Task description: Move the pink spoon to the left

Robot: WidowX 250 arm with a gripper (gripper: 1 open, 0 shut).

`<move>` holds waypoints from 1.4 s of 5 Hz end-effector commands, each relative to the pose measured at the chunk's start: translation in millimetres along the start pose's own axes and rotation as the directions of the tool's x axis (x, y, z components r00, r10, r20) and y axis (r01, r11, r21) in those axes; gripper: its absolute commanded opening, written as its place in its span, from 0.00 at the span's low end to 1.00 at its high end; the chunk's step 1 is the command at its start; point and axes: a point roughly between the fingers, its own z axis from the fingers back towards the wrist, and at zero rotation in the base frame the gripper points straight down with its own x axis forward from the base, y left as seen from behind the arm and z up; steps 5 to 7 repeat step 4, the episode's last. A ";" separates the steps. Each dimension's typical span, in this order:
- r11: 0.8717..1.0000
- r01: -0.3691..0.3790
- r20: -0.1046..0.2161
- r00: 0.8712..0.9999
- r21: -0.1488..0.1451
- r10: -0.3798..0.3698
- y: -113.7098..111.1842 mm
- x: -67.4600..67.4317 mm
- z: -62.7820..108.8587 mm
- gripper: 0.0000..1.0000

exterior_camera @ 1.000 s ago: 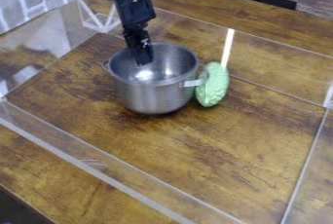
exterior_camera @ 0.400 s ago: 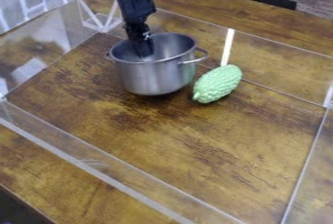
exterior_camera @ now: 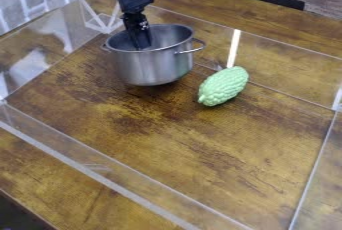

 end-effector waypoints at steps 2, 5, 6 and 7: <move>0.997 0.004 0.058 0.998 0.077 -0.009 -9.9 -2.7 49.3 0.00; 0.984 -0.155 0.120 0.982 0.089 0.144 -14.5 -7.5 81.6 0.00; 0.984 -0.155 0.120 0.982 0.089 0.144 -14.5 -7.5 81.6 0.00; 0.984 -0.155 0.120 0.982 0.089 0.144 -14.5 -7.5 81.6 0.00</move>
